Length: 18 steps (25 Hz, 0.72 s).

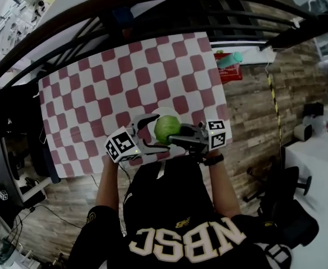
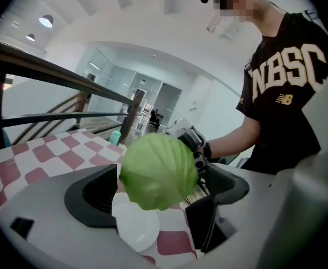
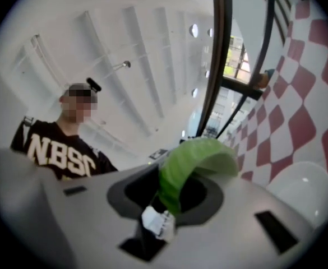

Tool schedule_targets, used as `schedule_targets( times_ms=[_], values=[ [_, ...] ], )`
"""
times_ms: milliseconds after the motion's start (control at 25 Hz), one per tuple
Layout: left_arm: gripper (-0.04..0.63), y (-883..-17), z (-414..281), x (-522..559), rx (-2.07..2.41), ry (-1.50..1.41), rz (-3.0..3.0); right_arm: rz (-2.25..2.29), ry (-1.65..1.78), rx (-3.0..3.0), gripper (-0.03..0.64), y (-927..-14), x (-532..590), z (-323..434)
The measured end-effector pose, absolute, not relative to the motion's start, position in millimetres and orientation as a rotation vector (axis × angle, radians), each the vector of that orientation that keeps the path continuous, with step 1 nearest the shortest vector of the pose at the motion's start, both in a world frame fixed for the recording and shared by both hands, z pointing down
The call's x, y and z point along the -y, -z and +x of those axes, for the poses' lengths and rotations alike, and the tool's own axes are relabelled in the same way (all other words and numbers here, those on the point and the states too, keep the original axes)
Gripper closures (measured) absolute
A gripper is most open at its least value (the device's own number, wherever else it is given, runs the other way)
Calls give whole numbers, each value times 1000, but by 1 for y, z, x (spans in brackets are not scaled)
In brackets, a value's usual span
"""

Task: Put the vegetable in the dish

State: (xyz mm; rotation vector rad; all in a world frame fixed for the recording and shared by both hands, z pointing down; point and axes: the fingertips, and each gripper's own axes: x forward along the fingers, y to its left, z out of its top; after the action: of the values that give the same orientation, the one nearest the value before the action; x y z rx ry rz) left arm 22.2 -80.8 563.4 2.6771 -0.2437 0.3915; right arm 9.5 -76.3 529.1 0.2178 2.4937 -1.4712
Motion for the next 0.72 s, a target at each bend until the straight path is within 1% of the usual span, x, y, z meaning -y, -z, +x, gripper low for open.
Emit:
schedule_targets(
  times_ms=[200, 440, 560, 720],
  values=[
    [102, -563, 29, 75, 131, -405, 2714, 431, 1424, -2469, 515, -518, 65, 6],
    [109, -587, 25, 82, 202, -514, 2676, 359, 1517, -2505, 512, -546, 73, 5],
    [110, -605, 24, 87, 269, -590, 2675, 250, 1633, -2538, 478, -570, 80, 8],
    [110, -624, 28, 90, 316, -673, 2673, 124, 1692, -2630, 440, -594, 83, 14]
  ],
)
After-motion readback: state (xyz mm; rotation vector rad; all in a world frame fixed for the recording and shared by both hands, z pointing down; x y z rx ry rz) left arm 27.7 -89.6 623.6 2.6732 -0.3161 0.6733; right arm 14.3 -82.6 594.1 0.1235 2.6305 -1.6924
